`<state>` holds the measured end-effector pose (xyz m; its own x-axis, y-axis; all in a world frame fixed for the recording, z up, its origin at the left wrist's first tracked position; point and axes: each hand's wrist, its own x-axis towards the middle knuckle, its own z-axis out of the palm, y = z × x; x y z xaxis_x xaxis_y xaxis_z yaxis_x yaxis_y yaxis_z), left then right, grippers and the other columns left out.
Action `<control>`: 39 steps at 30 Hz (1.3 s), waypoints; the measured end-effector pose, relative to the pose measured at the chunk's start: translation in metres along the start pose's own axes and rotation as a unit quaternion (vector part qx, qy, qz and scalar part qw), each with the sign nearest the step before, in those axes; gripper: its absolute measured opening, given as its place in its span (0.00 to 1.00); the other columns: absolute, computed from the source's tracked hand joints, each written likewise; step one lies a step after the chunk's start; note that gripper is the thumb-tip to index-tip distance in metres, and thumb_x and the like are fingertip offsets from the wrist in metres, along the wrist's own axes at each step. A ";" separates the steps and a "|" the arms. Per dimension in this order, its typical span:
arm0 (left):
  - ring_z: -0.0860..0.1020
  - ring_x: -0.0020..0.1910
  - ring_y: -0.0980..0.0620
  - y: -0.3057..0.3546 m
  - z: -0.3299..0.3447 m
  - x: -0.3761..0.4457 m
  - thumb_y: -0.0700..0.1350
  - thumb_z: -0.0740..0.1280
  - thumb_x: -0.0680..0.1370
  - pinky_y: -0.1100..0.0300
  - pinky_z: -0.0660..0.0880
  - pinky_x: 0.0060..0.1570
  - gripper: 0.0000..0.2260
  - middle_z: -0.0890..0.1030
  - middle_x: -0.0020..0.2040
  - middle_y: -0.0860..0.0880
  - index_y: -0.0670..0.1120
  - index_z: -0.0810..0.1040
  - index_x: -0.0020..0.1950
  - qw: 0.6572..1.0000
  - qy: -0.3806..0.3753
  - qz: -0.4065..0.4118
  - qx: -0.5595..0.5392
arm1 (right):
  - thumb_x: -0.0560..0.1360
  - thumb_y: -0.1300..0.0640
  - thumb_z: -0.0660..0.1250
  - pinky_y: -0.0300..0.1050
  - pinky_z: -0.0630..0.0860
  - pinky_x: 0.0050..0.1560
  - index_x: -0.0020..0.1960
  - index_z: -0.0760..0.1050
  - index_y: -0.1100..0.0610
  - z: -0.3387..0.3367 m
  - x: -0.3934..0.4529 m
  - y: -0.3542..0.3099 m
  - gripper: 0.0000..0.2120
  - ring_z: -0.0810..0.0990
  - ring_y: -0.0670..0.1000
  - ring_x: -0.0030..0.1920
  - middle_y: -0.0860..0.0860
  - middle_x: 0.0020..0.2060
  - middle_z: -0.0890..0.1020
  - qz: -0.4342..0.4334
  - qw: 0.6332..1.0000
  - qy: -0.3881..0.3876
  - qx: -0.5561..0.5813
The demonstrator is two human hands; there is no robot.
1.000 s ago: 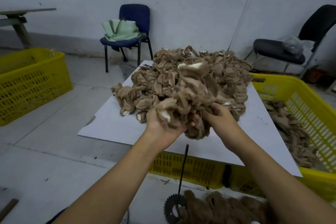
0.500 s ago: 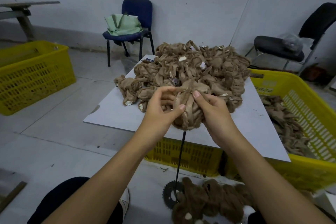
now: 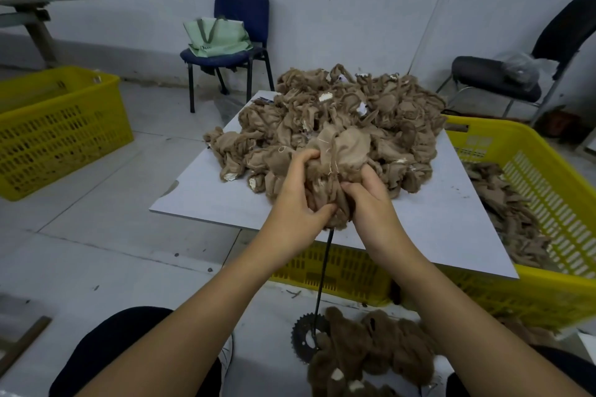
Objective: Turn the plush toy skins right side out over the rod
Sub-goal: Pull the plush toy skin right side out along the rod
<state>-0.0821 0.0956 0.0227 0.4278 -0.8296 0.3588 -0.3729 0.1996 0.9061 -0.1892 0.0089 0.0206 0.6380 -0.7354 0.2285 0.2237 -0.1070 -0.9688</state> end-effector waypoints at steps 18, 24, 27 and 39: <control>0.77 0.46 0.49 -0.022 -0.001 -0.006 0.45 0.72 0.70 0.52 0.75 0.38 0.25 0.75 0.47 0.54 0.57 0.65 0.61 0.925 -0.048 0.069 0.370 | 0.78 0.63 0.70 0.35 0.76 0.61 0.71 0.65 0.52 0.007 -0.015 0.041 0.26 0.79 0.42 0.62 0.42 0.59 0.80 -0.035 0.996 -0.013 -0.084; 0.62 0.72 0.48 -0.025 -0.007 -0.005 0.44 0.75 0.67 0.47 0.59 0.73 0.37 0.66 0.72 0.48 0.49 0.65 0.74 0.919 -0.039 0.121 0.373 | 0.78 0.60 0.70 0.32 0.72 0.62 0.72 0.60 0.43 0.004 -0.018 0.050 0.29 0.75 0.40 0.66 0.34 0.62 0.76 -0.049 0.993 -0.026 -0.104; 0.64 0.70 0.54 -0.027 -0.005 -0.003 0.42 0.75 0.68 0.56 0.56 0.70 0.44 0.68 0.71 0.53 0.52 0.57 0.80 0.934 -0.072 0.108 0.333 | 0.78 0.60 0.69 0.27 0.70 0.60 0.74 0.56 0.43 0.002 -0.018 0.056 0.32 0.74 0.36 0.66 0.30 0.61 0.76 -0.033 0.993 -0.034 -0.107; 0.70 0.54 0.43 -0.038 0.012 -0.016 0.33 0.73 0.66 0.46 0.75 0.47 0.36 0.71 0.59 0.44 0.49 0.63 0.70 0.899 -0.031 0.148 0.412 | 0.75 0.57 0.65 0.33 0.76 0.52 0.68 0.67 0.41 -0.011 -0.022 0.037 0.24 0.79 0.37 0.58 0.38 0.58 0.80 0.045 0.993 -0.080 -0.068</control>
<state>-0.0848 0.0949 -0.0197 0.1722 -0.8367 0.5199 -0.9566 -0.0161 0.2909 -0.2027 0.0137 -0.0208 0.7625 -0.6312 0.1417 0.0654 -0.1428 -0.9876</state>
